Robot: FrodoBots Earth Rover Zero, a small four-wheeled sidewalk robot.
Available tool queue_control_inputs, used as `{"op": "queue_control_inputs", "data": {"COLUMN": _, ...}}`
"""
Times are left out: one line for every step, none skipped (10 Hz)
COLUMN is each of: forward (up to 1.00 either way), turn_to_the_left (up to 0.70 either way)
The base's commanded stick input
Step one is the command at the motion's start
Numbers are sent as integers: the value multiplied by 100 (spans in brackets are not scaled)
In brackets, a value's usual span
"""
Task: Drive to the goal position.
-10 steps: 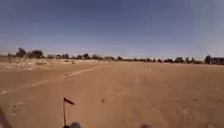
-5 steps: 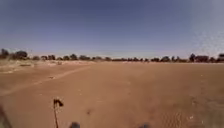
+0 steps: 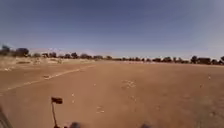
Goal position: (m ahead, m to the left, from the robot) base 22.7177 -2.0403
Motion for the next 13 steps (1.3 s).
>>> {"op": "queue_control_inputs", "data": {"forward": 70, "turn_to_the_left": 0}}
{"op": "queue_control_inputs", "data": {"forward": 70, "turn_to_the_left": 0}}
{"op": "queue_control_inputs", "data": {"forward": 70, "turn_to_the_left": 0}}
{"op": "queue_control_inputs", "data": {"forward": 70, "turn_to_the_left": 0}}
{"op": "queue_control_inputs", "data": {"forward": 70, "turn_to_the_left": 0}}
{"op": "queue_control_inputs", "data": {"forward": 70, "turn_to_the_left": 0}}
{"op": "queue_control_inputs", "data": {"forward": 70, "turn_to_the_left": 0}}
{"op": "queue_control_inputs", "data": {"forward": 70, "turn_to_the_left": 0}}
{"op": "queue_control_inputs", "data": {"forward": 70, "turn_to_the_left": 0}}
{"op": "queue_control_inputs", "data": {"forward": 70, "turn_to_the_left": 0}}
{"op": "queue_control_inputs", "data": {"forward": 70, "turn_to_the_left": 0}}
{"op": "queue_control_inputs", "data": {"forward": 70, "turn_to_the_left": 0}}
{"op": "queue_control_inputs", "data": {"forward": 70, "turn_to_the_left": 0}}
